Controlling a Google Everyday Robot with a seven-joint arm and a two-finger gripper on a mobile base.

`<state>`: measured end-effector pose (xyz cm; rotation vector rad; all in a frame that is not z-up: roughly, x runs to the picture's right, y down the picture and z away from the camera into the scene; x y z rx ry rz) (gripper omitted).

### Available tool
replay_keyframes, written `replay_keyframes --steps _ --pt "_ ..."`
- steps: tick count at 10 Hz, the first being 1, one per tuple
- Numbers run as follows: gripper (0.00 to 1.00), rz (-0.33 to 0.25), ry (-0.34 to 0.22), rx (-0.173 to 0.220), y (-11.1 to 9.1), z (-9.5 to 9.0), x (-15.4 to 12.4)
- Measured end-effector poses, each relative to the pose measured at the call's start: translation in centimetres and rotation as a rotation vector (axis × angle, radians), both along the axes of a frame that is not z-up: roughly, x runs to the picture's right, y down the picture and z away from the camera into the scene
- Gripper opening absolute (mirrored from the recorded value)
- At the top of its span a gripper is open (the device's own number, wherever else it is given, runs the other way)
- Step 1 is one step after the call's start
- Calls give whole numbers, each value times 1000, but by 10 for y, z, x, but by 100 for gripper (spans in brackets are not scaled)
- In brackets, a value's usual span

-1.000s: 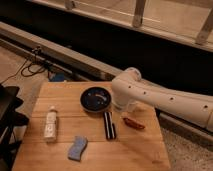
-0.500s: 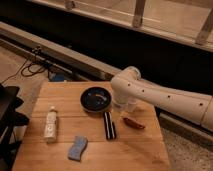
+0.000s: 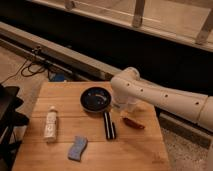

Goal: Place the eraser in the ceramic cup

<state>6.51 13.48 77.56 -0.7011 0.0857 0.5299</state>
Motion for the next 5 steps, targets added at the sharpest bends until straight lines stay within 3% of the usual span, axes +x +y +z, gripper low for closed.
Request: replay_keyframes --steps 3,5 --pt "65 19 10 -2 4 0 -7" --pt "65 29 22 -15 14 10 -36"
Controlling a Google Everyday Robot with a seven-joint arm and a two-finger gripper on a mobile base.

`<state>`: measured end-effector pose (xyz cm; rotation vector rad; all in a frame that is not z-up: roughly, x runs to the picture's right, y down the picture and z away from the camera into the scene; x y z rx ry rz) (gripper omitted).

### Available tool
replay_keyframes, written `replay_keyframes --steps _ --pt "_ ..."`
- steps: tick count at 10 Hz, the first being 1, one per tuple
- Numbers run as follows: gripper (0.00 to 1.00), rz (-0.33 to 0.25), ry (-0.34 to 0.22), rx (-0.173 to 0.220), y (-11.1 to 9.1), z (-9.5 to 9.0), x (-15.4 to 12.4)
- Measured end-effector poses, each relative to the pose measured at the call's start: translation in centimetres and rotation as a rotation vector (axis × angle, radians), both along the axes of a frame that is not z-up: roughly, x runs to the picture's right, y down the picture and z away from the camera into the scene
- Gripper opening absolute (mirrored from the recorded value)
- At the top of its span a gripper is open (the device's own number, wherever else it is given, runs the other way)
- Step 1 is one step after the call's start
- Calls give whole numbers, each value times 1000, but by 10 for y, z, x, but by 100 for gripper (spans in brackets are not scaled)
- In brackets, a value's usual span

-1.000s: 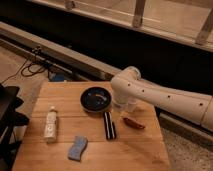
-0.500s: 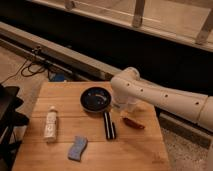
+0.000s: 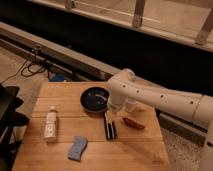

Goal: Place the eraser in the ceramic cup

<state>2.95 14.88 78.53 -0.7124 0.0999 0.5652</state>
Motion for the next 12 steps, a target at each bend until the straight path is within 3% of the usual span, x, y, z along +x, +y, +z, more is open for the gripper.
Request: replay_keyframes --steps 2,4,6,9,12 --pt "65 18 17 -13 13 16 -30" --pt "65 54 49 -16 22 30 -41" --pt "65 102 90 5 20 32 -34" --pt "65 174 148 86 4 23 -2" --pt "65 224 195 97 0 28 13"
